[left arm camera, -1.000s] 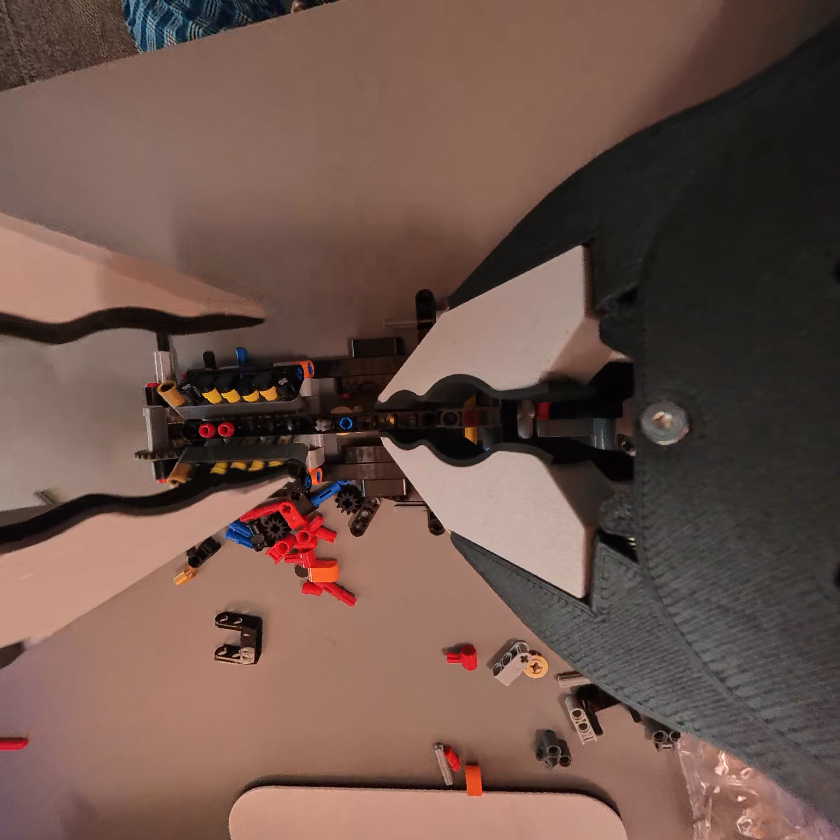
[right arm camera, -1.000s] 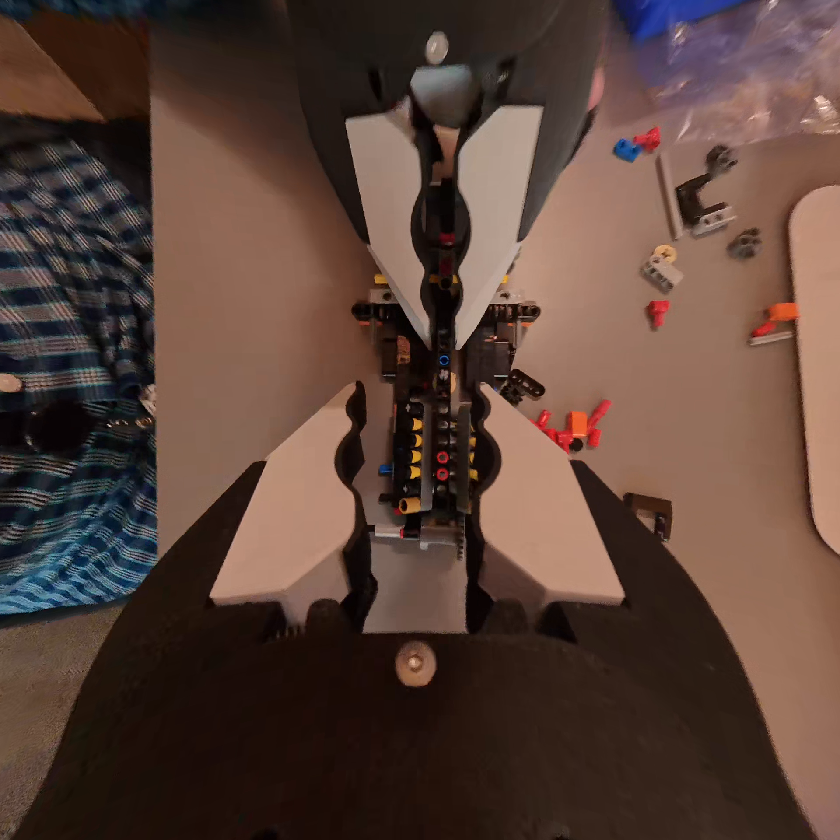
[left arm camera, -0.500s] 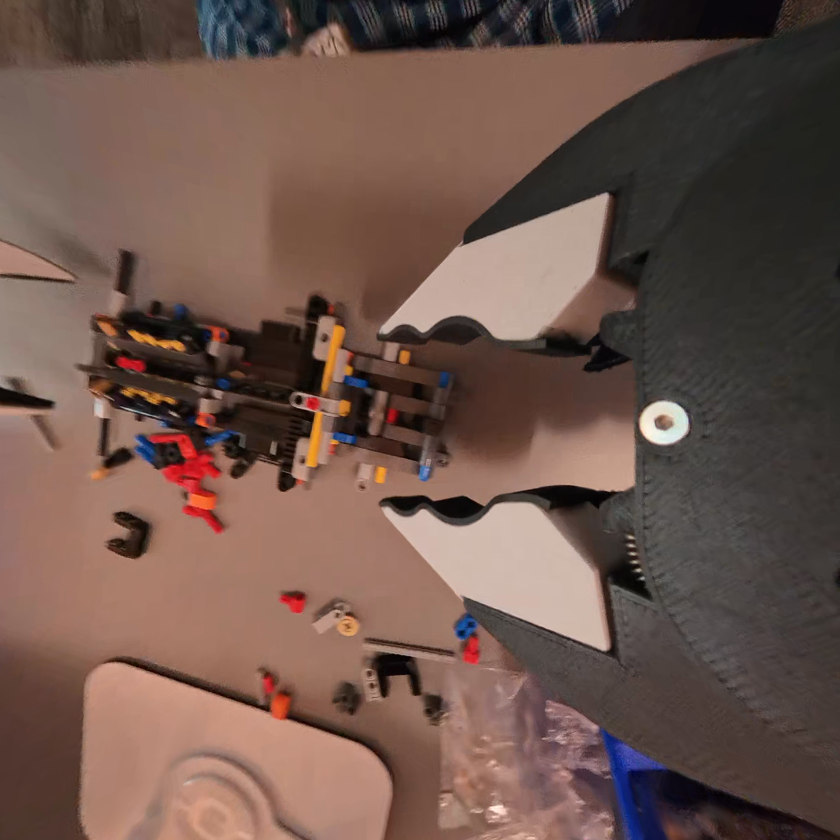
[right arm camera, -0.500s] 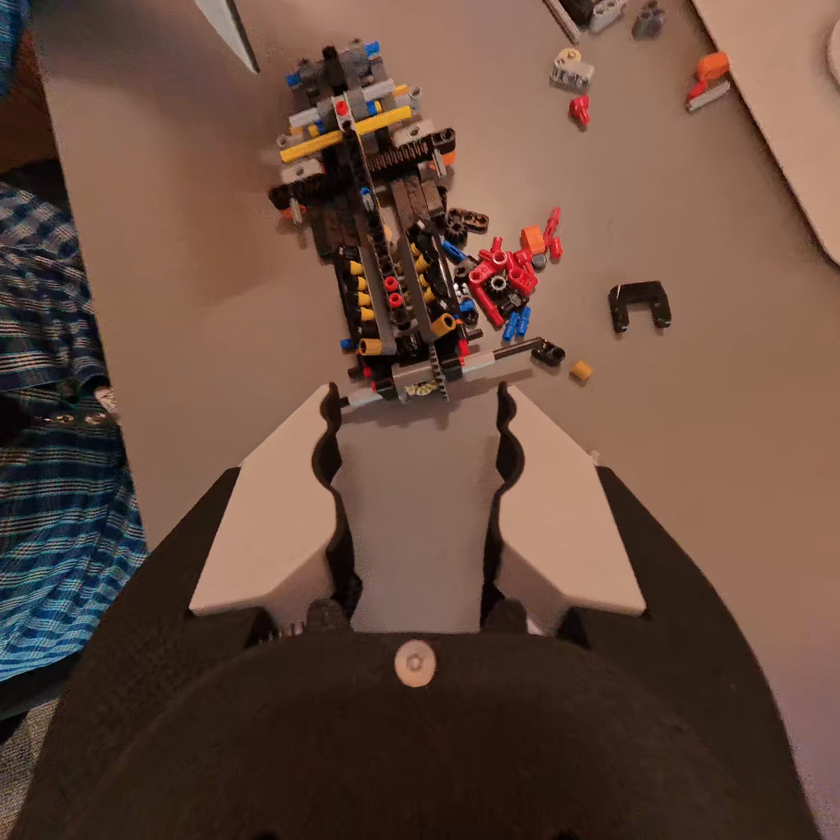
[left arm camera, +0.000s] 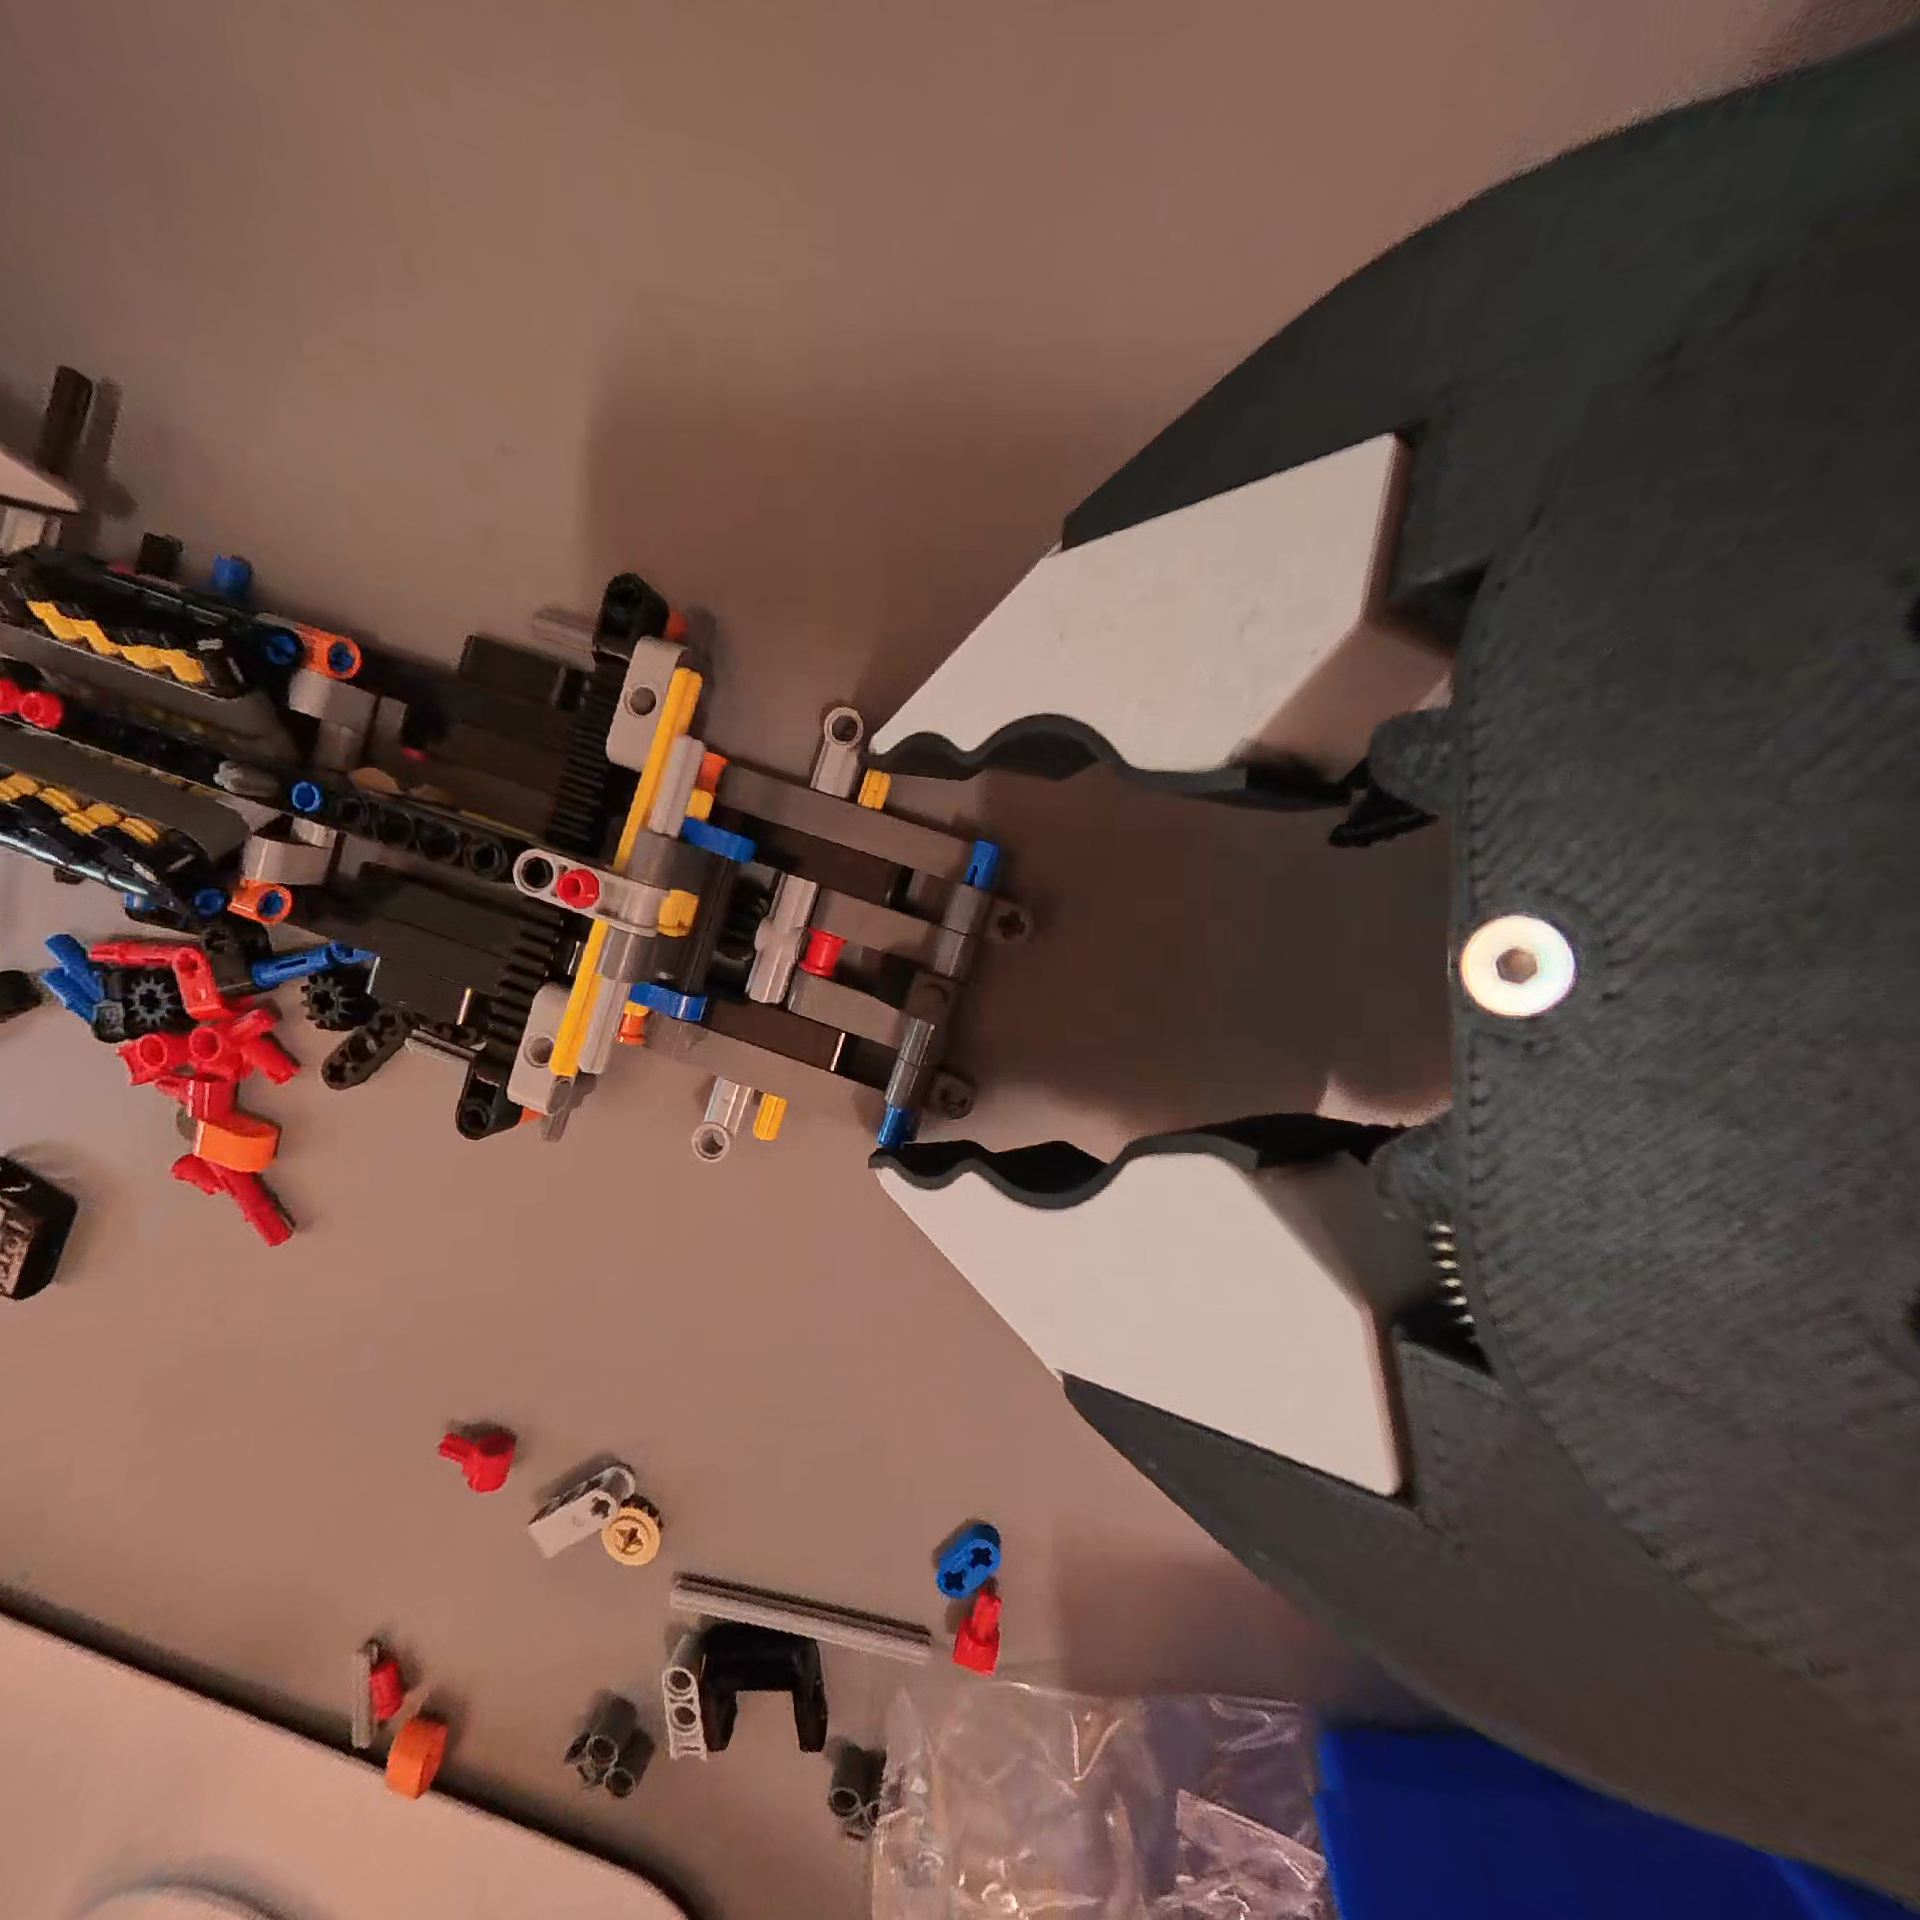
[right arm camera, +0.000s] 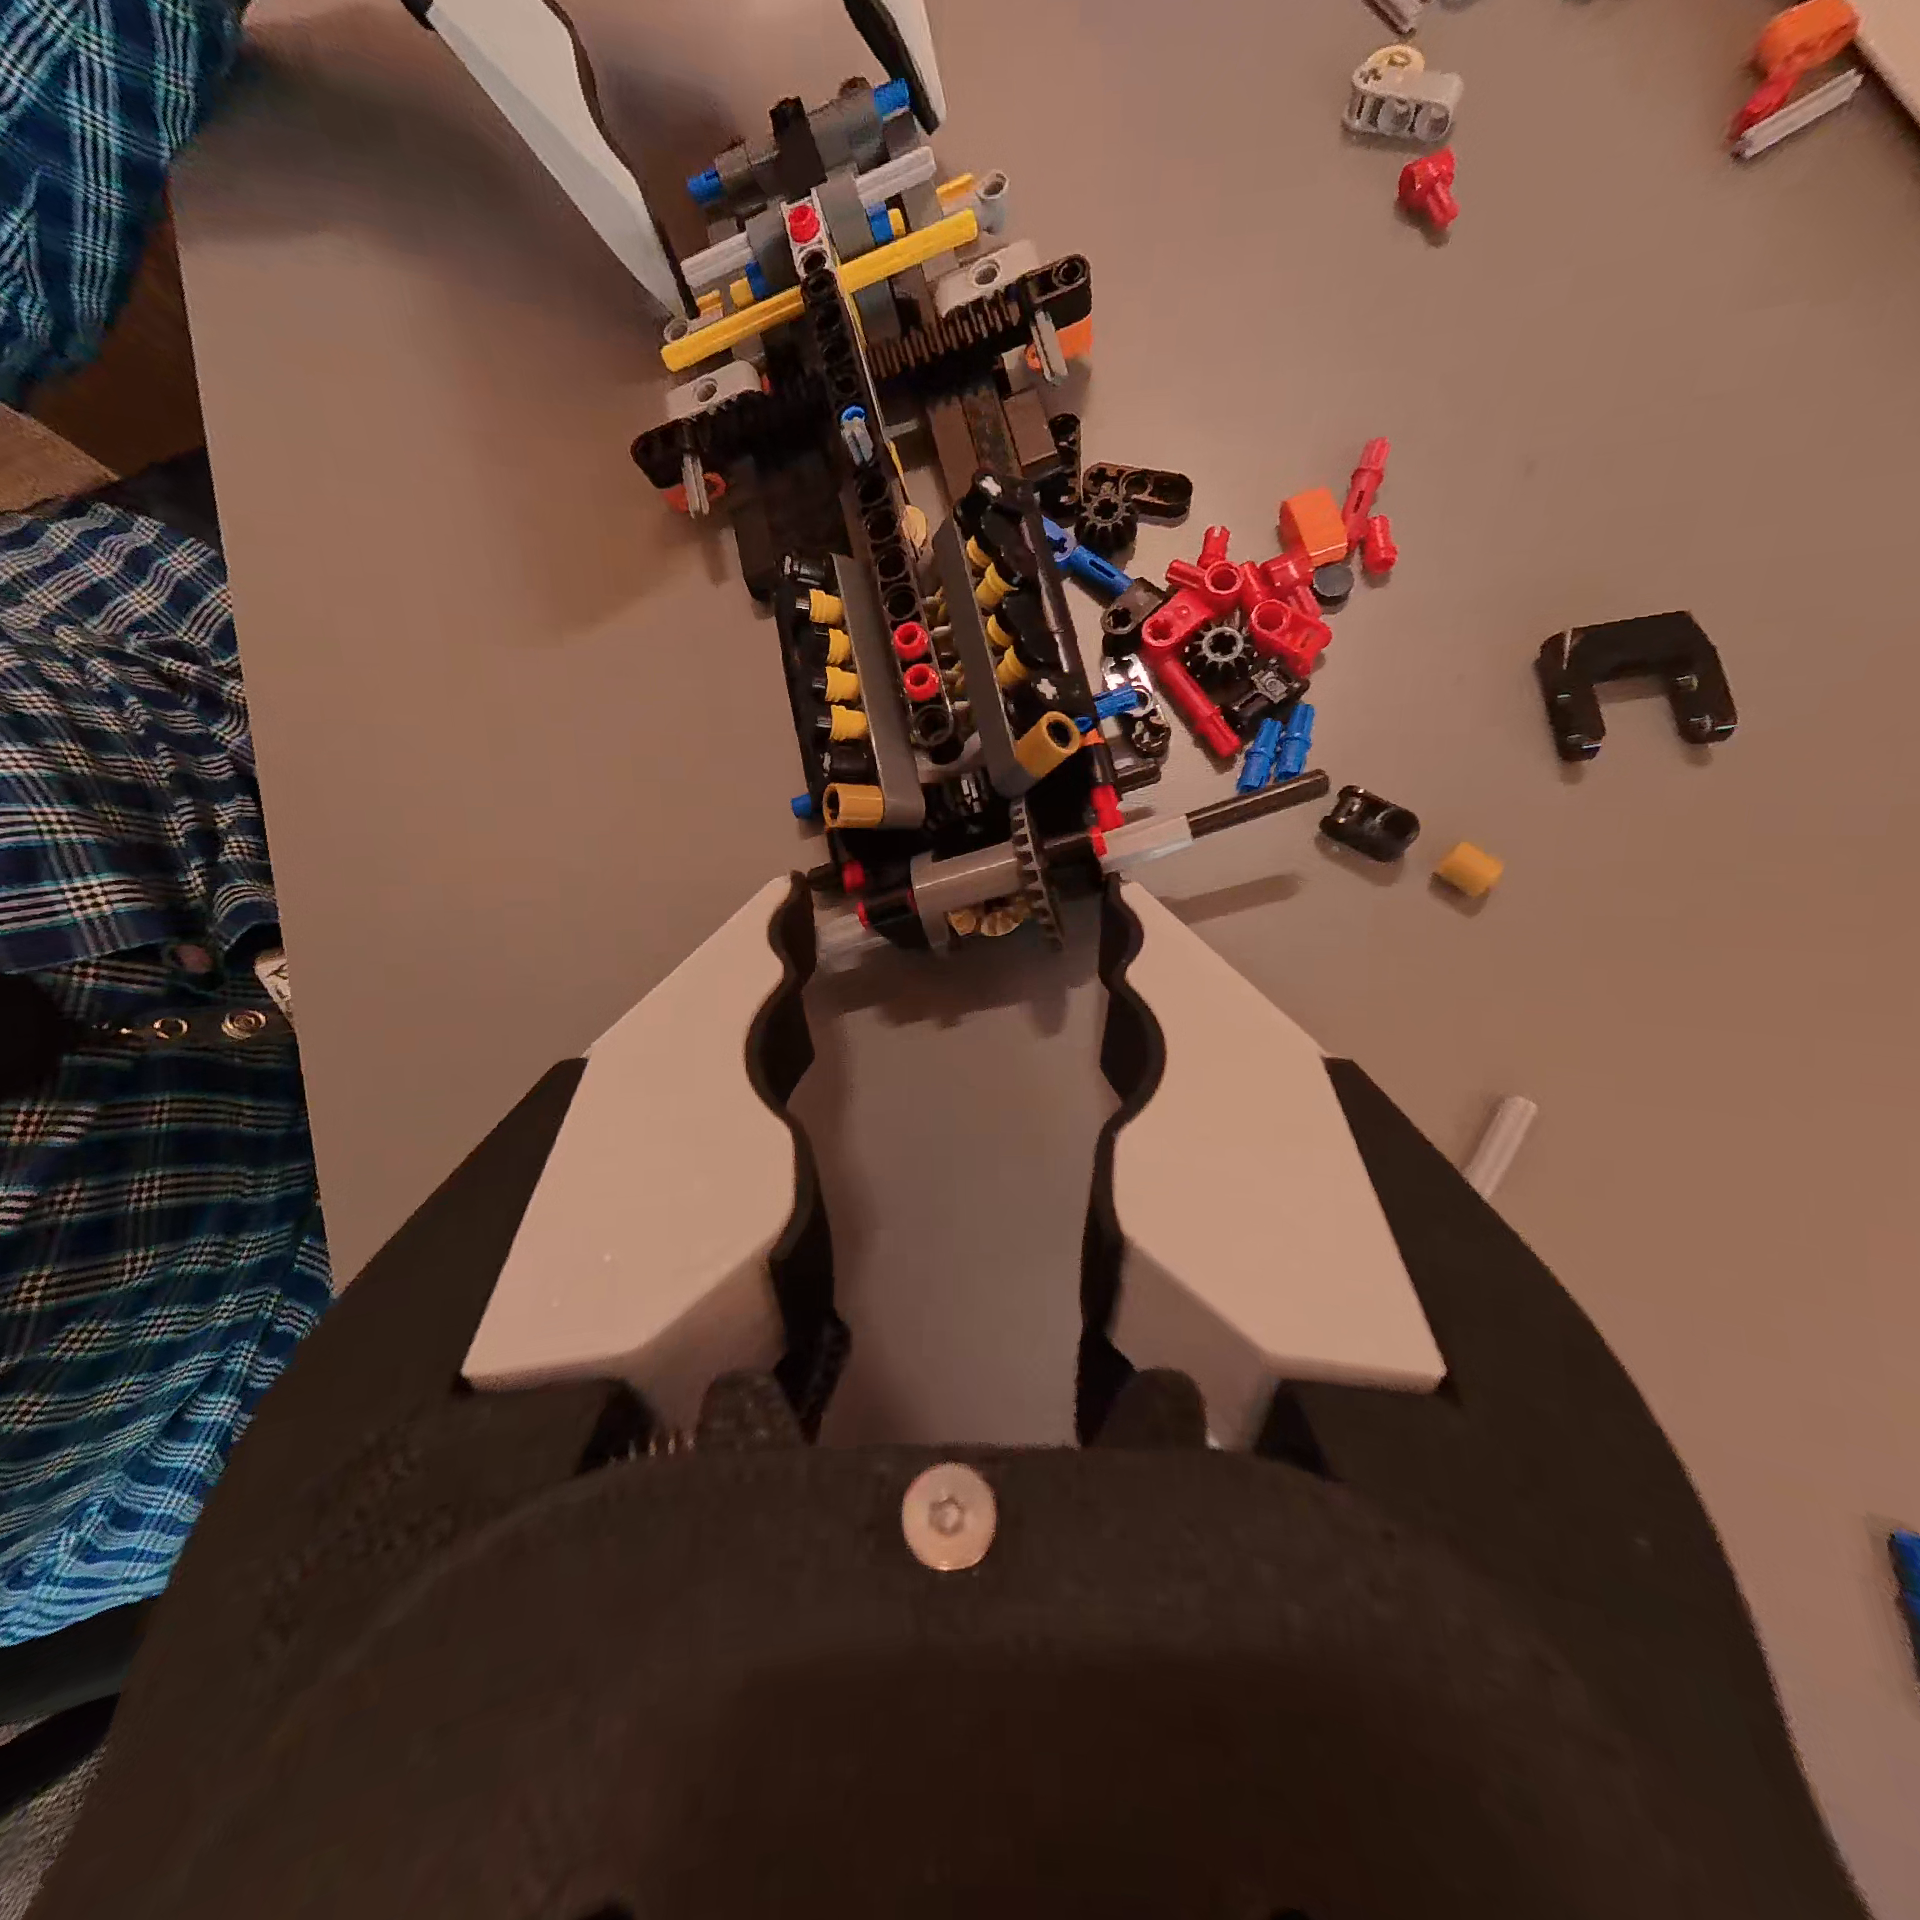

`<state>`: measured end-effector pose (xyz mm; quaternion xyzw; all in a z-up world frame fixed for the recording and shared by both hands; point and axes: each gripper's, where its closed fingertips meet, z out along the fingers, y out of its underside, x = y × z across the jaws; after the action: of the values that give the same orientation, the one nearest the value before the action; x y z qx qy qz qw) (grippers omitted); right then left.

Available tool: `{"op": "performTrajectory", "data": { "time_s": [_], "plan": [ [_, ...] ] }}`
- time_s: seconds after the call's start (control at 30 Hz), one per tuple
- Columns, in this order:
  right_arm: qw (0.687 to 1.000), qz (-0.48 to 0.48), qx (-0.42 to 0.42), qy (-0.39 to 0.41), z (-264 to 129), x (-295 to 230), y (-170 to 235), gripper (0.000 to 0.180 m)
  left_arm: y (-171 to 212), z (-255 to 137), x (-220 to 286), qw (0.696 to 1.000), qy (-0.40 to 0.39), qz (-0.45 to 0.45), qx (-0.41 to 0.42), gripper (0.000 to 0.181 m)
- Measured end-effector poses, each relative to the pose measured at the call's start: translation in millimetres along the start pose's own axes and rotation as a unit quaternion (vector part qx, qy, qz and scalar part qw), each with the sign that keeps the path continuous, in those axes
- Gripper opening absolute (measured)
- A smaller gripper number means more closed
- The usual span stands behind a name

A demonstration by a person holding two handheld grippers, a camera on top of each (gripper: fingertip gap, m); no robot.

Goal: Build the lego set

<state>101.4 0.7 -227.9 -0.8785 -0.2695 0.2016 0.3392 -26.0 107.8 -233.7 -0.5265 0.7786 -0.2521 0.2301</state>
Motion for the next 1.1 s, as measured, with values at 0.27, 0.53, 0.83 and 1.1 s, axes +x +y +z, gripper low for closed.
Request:
{"op": "performTrajectory", "data": {
  "time_s": [0.27, 0.53, 0.83, 1.1],
  "plan": [
    [1.000, -0.001, 0.017, 0.013, -5, -20, -9, 0.050, 6, -6, 2, 1.000, 0.012, 0.029, 0.003, 0.069],
    [0.999, 0.014, -0.009, 0.032, 15, -66, -3, 0.056, 23, -20, 8, 0.994, 0.067, 0.076, -0.035, 0.069],
    [1.000, 0.027, 0.004, 0.016, 13, -77, -2, 0.063, 21, -27, 0, 0.995, 0.060, 0.073, -0.040, 0.071],
    [0.999, -0.033, 0.021, 0.001, 4, -48, -12, 0.076, -17, -51, 22, 0.996, -0.028, -0.037, 0.079, 0.052]
  ]
}}
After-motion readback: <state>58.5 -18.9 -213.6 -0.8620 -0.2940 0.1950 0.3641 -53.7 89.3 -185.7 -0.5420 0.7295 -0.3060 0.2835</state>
